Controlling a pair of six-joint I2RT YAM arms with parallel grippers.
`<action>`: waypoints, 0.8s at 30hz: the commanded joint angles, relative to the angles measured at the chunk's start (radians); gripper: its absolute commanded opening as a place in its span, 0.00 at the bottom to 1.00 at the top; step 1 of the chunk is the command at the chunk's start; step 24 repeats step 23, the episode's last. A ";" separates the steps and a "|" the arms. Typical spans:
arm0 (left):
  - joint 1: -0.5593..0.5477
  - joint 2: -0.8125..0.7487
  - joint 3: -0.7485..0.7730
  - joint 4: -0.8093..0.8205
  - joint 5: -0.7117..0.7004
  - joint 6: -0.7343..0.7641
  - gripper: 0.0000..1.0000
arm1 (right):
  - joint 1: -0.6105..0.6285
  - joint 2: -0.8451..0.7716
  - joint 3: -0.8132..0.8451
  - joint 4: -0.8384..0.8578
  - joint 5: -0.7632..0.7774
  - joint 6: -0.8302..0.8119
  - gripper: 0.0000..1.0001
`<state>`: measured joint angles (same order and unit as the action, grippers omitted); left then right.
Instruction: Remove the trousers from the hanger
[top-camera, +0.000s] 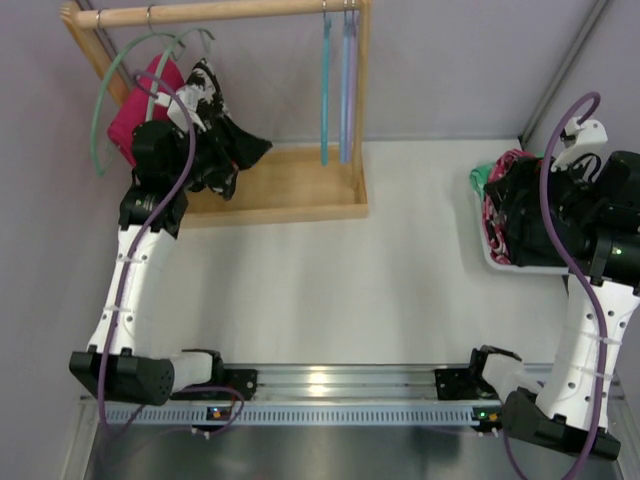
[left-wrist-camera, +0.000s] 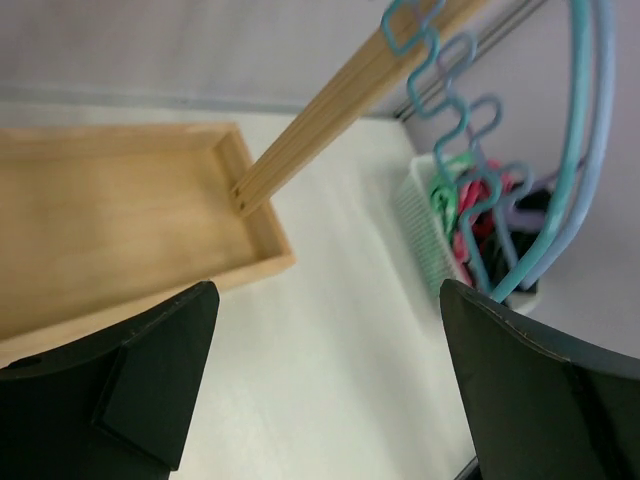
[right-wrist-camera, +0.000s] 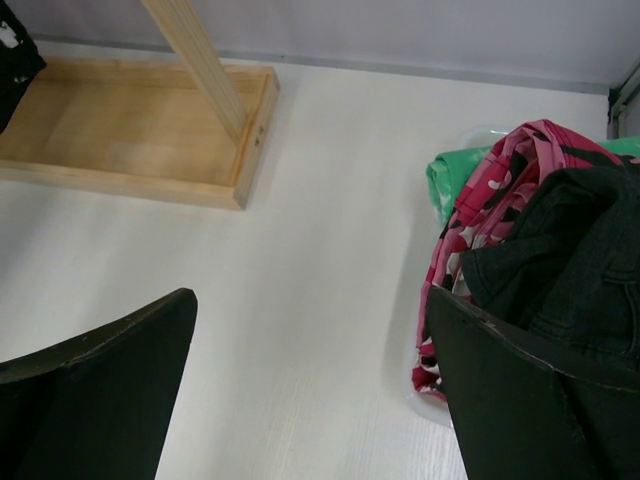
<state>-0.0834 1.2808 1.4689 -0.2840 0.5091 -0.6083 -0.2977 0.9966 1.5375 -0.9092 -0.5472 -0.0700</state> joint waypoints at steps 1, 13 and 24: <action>-0.001 -0.110 -0.030 -0.284 0.042 0.344 0.99 | -0.015 0.017 0.010 -0.026 -0.082 -0.040 0.99; -0.003 -0.187 0.014 -0.819 -0.095 0.783 0.99 | 0.037 -0.079 -0.344 0.007 -0.116 -0.206 0.99; -0.003 -0.259 -0.050 -0.842 -0.141 0.754 0.99 | 0.078 -0.165 -0.450 0.013 -0.099 -0.249 0.99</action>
